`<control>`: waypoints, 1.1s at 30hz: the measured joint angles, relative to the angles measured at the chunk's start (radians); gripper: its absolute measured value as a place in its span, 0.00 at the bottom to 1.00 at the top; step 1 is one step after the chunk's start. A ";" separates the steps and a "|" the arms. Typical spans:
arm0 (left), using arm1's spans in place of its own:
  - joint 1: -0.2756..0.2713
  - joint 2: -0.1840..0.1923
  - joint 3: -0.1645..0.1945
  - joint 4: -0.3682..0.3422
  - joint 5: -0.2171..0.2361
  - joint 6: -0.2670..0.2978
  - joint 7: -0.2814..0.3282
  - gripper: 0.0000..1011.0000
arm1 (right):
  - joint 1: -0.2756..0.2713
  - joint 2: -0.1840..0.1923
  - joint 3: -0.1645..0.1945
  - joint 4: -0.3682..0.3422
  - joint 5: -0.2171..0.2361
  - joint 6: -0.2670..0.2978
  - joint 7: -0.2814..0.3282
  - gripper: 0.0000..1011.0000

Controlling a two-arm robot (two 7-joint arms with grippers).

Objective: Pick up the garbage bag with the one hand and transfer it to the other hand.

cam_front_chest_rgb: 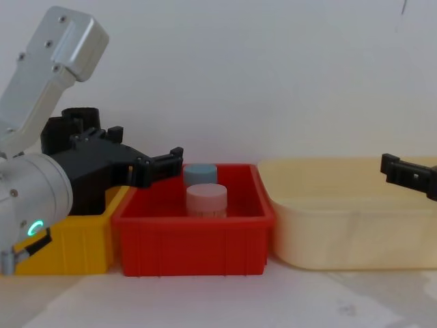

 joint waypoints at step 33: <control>0.000 -0.001 0.000 0.000 -0.001 0.000 -0.001 0.99 | 0.000 0.000 0.000 0.000 0.000 0.000 0.000 0.99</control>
